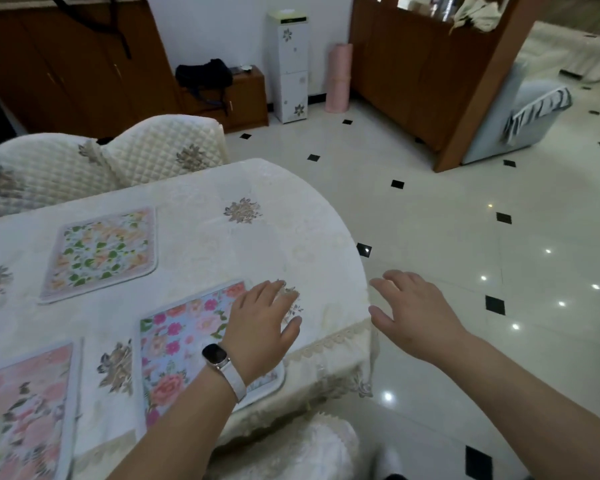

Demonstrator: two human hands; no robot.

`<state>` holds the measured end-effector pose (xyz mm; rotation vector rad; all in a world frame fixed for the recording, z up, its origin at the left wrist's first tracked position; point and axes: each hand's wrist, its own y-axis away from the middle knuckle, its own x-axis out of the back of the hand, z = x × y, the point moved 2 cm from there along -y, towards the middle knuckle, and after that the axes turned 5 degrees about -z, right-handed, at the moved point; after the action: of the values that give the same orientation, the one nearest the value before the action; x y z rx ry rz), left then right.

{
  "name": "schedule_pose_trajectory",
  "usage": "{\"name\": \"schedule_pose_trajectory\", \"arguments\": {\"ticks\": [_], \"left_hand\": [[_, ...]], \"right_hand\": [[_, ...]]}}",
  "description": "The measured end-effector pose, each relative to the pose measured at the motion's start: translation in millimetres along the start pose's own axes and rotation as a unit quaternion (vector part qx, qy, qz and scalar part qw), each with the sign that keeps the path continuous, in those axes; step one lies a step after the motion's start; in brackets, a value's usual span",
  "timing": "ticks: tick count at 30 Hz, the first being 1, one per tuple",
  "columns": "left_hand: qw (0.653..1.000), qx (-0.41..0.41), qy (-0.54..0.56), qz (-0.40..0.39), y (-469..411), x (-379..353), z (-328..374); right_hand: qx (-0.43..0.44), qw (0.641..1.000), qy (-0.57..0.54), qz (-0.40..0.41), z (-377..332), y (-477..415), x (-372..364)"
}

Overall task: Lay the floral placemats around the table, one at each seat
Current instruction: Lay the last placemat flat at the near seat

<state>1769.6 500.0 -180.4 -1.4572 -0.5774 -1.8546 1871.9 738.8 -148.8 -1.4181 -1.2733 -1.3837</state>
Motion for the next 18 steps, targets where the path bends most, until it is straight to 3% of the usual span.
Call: {"name": "schedule_pose_trajectory", "arguments": {"ticks": [7, 18], "left_hand": [[0.999, -0.003, -0.025, -0.027, -66, -24, 64], [0.999, 0.021, -0.025, -0.023, -199, -60, 222]], "right_hand": [[0.034, 0.999, 0.000, 0.031, 69, -30, 14], [0.067, 0.997, 0.009, 0.029, 276, -73, 60]]}}
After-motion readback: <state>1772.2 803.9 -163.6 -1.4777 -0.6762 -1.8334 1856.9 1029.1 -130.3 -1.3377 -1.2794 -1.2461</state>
